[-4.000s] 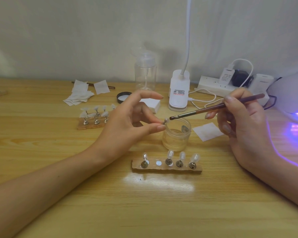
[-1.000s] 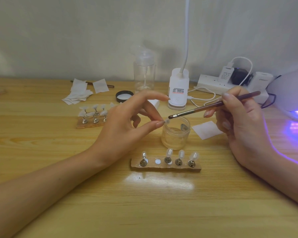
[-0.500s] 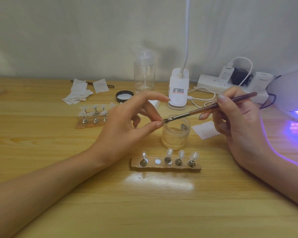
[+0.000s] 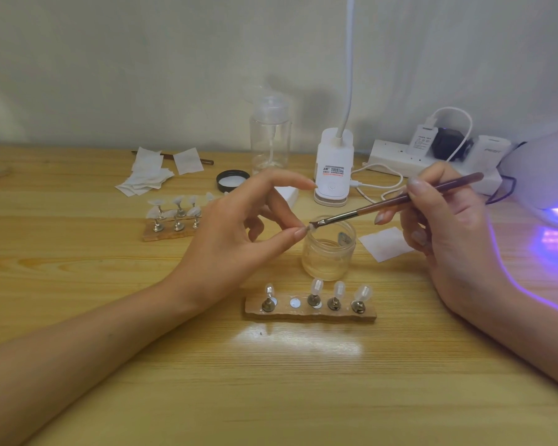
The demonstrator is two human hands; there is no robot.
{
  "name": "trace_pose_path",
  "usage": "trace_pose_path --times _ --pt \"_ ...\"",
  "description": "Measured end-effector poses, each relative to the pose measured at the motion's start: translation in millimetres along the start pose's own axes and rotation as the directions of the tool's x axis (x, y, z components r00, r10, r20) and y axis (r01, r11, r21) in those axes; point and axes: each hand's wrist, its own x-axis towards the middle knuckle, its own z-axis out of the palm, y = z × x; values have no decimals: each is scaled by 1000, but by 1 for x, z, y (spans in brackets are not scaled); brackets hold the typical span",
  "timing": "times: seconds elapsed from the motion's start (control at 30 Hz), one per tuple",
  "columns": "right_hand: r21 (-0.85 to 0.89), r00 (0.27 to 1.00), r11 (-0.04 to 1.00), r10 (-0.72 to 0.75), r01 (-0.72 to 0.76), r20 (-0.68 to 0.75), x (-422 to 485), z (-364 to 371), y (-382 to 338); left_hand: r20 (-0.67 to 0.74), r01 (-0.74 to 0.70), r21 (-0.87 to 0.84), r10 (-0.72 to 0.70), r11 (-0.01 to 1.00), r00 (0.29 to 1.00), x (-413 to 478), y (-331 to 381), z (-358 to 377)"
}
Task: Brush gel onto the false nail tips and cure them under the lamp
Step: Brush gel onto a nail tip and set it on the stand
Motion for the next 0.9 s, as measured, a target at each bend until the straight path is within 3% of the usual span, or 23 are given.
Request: trace_pose_path --times 0.9 --pt "-24 995 996 -82 81 -57 -3 0 -2 5 40 -60 -40 997 999 0 -3 0"
